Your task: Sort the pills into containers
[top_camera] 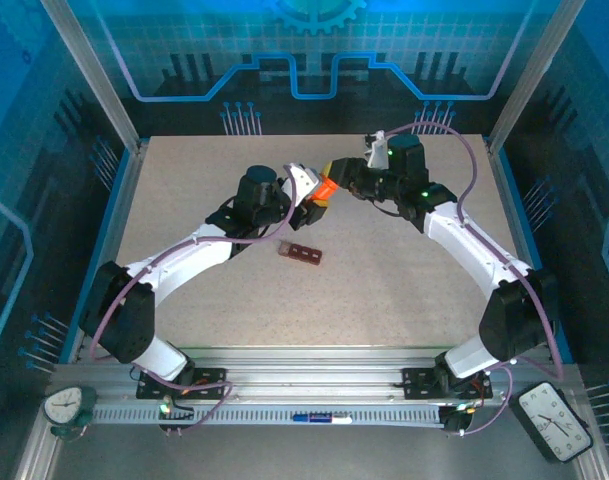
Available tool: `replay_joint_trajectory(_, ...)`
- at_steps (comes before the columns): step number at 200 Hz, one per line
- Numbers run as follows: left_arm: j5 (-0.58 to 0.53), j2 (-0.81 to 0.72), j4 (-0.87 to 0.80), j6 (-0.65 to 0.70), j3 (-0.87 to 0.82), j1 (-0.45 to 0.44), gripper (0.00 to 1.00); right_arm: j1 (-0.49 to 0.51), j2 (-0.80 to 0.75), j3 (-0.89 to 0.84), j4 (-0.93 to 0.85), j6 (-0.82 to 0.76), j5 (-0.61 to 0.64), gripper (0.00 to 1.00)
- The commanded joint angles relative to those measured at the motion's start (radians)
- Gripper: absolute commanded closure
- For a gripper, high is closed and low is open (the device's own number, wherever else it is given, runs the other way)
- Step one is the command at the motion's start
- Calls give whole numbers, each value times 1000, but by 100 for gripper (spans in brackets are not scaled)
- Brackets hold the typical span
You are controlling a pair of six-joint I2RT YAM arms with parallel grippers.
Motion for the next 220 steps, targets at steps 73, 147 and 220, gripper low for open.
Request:
replay_joint_trajectory(73, 368, -42, -49, -191, 72, 65, 100, -117, 7, 36, 133, -526, -332, 64)
replay_joint_trajectory(147, 416, -38, -53, -217, 65, 79, 100, -153, 26, -32, 369, -297, -463, 64)
replay_joint_trajectory(220, 385, 10, -70, -192, 104, 78, 100, -126, -1, -79, 359, -218, -343, 63)
